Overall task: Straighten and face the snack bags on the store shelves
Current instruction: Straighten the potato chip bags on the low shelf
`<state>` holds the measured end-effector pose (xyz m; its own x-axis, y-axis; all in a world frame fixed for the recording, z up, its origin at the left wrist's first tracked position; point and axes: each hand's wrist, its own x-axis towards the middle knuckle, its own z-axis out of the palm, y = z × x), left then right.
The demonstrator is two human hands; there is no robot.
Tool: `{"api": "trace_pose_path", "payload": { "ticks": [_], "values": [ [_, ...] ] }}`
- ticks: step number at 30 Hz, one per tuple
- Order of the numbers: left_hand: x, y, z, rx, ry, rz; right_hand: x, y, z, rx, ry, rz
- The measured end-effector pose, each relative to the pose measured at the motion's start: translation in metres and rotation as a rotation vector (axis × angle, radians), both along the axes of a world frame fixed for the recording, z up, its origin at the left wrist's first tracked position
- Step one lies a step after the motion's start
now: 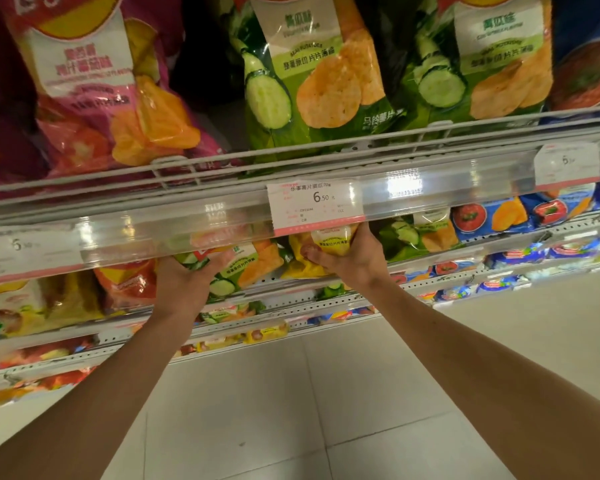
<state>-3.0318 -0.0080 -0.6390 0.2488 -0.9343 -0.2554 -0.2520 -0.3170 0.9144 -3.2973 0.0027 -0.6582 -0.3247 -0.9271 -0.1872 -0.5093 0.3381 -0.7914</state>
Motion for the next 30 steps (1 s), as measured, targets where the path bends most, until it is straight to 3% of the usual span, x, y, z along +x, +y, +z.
{"api": "trace_pose_path", "payload": {
  "ticks": [11,19,26,30],
  "values": [
    [-0.003,0.011,0.016,-0.032,-0.106,0.016,-0.005,0.032,0.016,-0.045,-0.074,-0.034],
    [-0.027,0.012,0.019,-0.001,-0.031,0.068,-0.051,0.085,0.024,-0.073,-0.17,-0.06],
    [-0.079,0.012,0.02,0.015,0.006,0.077,-0.099,0.138,0.02,-0.054,-0.268,-0.172],
    [-0.127,0.01,0.023,0.066,-0.082,0.08,-0.13,0.159,0.015,-0.061,-0.28,-0.263]
  ]
}}
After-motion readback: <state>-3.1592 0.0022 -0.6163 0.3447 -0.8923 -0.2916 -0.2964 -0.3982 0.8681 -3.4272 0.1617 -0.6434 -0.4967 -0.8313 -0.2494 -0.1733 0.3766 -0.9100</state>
